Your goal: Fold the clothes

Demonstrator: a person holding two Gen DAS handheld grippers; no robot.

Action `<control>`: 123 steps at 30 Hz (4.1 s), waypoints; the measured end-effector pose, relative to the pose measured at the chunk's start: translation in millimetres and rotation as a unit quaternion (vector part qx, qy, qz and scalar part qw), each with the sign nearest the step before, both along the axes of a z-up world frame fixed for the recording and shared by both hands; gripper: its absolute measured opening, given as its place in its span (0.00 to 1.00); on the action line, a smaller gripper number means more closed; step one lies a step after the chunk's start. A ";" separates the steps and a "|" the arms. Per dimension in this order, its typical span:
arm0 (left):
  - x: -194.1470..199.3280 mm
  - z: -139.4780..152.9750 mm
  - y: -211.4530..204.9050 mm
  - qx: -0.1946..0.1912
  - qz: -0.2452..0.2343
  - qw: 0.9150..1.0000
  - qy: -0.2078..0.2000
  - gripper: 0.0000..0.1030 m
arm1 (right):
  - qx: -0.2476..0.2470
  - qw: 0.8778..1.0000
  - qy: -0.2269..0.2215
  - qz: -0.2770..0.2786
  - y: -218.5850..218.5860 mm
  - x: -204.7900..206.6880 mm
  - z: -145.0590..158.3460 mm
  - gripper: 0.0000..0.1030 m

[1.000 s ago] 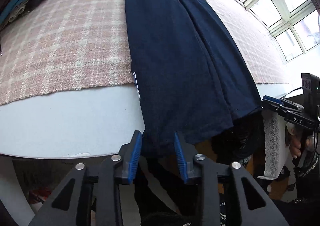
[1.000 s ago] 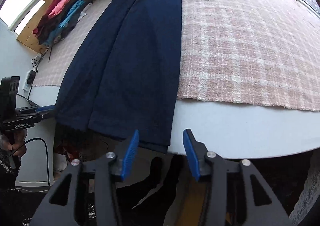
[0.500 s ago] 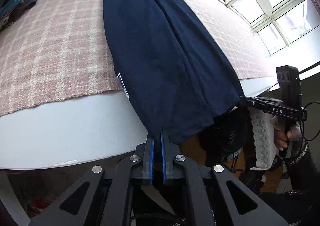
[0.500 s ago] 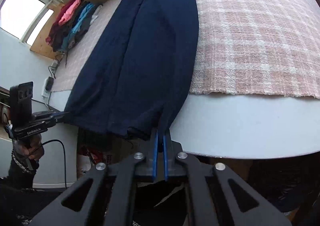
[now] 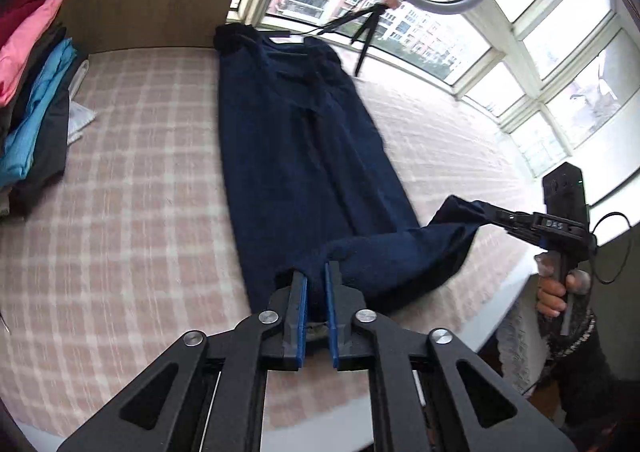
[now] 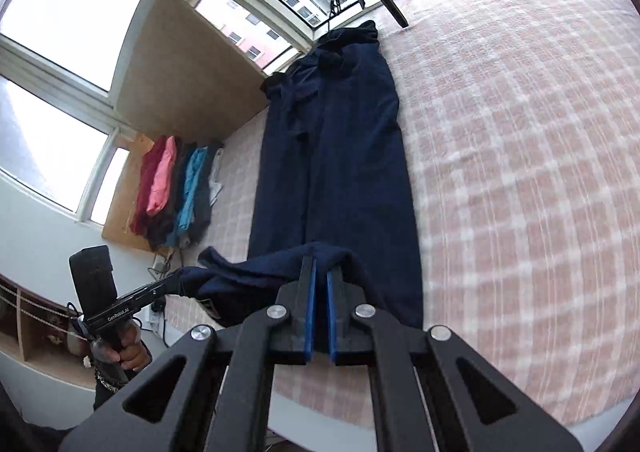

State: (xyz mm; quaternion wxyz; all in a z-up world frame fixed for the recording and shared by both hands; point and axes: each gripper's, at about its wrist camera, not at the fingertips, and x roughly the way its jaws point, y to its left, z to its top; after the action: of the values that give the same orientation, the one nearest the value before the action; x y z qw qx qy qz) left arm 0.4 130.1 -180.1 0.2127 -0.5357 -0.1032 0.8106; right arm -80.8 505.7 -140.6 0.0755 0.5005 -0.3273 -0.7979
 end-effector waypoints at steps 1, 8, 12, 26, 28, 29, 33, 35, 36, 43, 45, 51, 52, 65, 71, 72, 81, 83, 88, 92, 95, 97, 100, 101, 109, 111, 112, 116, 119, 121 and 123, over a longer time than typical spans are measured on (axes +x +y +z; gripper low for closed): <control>-0.8 -1.6 -2.6 -0.004 0.004 1.000 -0.003 0.16 | -0.003 1.000 -0.028 -0.008 6.1 -17.5 -11.2 0.14; -6.5 -13.2 -20.7 -0.031 0.035 0.999 -0.024 0.29 | 0.034 0.997 -0.037 0.061 15.7 -25.2 -28.6 0.32; 11.7 -33.3 -15.7 -0.028 0.026 0.997 -0.062 0.31 | 0.047 0.991 -0.067 0.109 1.4 -20.7 -52.9 0.32; 52.7 -72.2 12.1 -0.021 -0.051 0.996 -0.071 0.07 | 0.111 0.980 -0.068 0.151 -44.2 40.1 -70.9 0.32; 52.0 -72.3 15.3 -0.026 -0.065 0.995 -0.068 0.03 | 0.137 0.976 -0.055 0.162 -51.8 38.0 -72.0 0.28; 51.8 -69.4 16.3 -0.030 -0.072 0.995 -0.065 0.02 | 0.140 0.975 -0.054 0.162 -51.9 35.3 -73.3 0.19; 53.1 -47.1 14.7 -0.043 -0.101 0.993 -0.051 0.02 | 0.151 0.977 -0.029 0.150 -43.0 28.4 -48.4 0.09; 57.1 -28.6 9.1 -0.045 -0.116 0.992 -0.029 0.01 | 0.145 0.980 -0.019 0.137 -33.4 28.0 -40.7 0.08; 57.8 -27.3 7.6 -0.048 -0.123 0.991 -0.029 0.01 | 0.137 0.981 -0.026 0.132 -29.9 27.7 -45.0 0.08; 60.3 -73.5 18.1 -0.075 -0.146 0.983 -0.081 0.01 | 0.156 0.973 -0.079 0.149 -37.1 25.4 -76.9 0.11; 59.8 -68.8 14.3 -0.091 -0.145 0.982 -0.082 0.01 | 0.166 0.967 -0.107 0.159 -31.1 25.3 -73.5 0.20; 27.9 -44.1 2.4 -0.085 -0.102 0.989 -0.057 0.13 | 0.154 0.973 -0.083 0.150 -16.8 -13.1 -75.8 0.45; 17.6 -41.7 6.6 -0.082 -0.100 0.990 -0.049 0.15 | 0.152 0.974 -0.078 0.148 -14.5 -19.6 -76.2 0.45; -58.7 -62.0 34.4 -0.074 -0.124 0.989 -0.004 0.02 | 0.130 0.981 -0.035 0.141 5.4 -87.3 -79.7 0.10; -62.0 -47.6 22.6 -0.070 -0.104 0.992 0.023 0.02 | 0.148 0.978 -0.003 0.145 5.1 -91.7 -62.3 0.05; -64.8 -52.0 21.2 -0.075 -0.101 0.992 0.022 0.04 | 0.151 0.978 -0.004 0.144 5.8 -95.7 -65.2 0.05; -66.7 -55.8 1.1 -0.062 -0.054 0.997 -0.003 0.24 | 0.196 0.974 -0.017 0.109 15.1 -102.9 -69.4 0.06; -52.1 -52.5 -0.4 -0.061 -0.063 0.996 0.005 0.25 | 0.206 0.973 -0.020 0.100 17.2 -103.6 -69.6 0.06; -40.1 -64.4 20.3 -0.078 -0.087 0.993 0.005 0.25 | 0.184 0.974 0.024 0.129 -6.5 -101.9 -41.1 0.10; -36.2 -70.3 37.3 -0.090 -0.102 0.991 0.016 0.17 | 0.163 0.955 0.032 0.247 -80.8 -106.3 -51.1 0.06; -38.4 -70.9 51.2 -0.090 -0.137 0.986 0.032 0.17 | 0.175 0.941 0.018 0.289 -114.3 -112.0 -67.5 0.05; -51.4 -79.0 59.1 -0.107 -0.148 0.983 0.025 0.19 | 0.186 0.945 0.011 0.268 -105.6 -115.9 -68.6 0.00; -62.1 -76.5 45.6 -0.106 -0.117 0.987 0.011 0.08 | 0.203 0.950 0.001 0.237 -92.4 -121.7 -70.3 0.03; -61.1 -68.8 36.7 -0.082 -0.103 0.991 0.013 0.08 | 0.195 0.951 0.010 0.239 -92.6 -121.6 -65.4 0.04; -30.0 -55.5 34.4 -0.071 -0.141 0.987 0.014 0.11 | 0.158 0.946 0.035 0.282 -149.8 -146.7 -66.2 0.04; -28.9 -60.4 33.7 -0.063 -0.144 0.988 0.004 0.11 | 0.162 0.944 0.033 0.284 -159.8 -154.0 -70.4 0.04; -27.9 -65.5 35.3 -0.065 -0.147 0.987 -0.002 0.11 | 0.164 0.944 0.033 0.285 -164.7 -157.6 -72.6 0.03; -20.9 -79.7 40.4 -0.082 -0.151 0.985 -0.006 0.12 | 0.173 0.942 0.030 0.288 -184.7 -172.2 -81.1 0.00; -25.3 -70.7 41.9 -0.074 -0.144 0.987 0.010 0.12 | 0.126 0.947 0.029 0.295 -185.3 -172.1 -75.6 0.05; -29.2 -64.0 43.2 -0.067 -0.138 0.988 0.020 0.12 | 0.097 0.949 0.035 0.299 -178.9 -164.0 -64.4 0.05; -33.1 -57.3 44.4 -0.060 -0.133 0.989 0.030 0.15 | 0.098 0.948 0.048 0.299 -171.3 -151.0 -49.4 0.05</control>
State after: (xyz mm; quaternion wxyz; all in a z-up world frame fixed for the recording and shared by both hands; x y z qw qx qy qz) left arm -32.7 174.6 -237.4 0.2889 -0.5317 0.0245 0.7958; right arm -231.8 334.3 -190.0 0.2764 0.5413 -0.0785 -0.7902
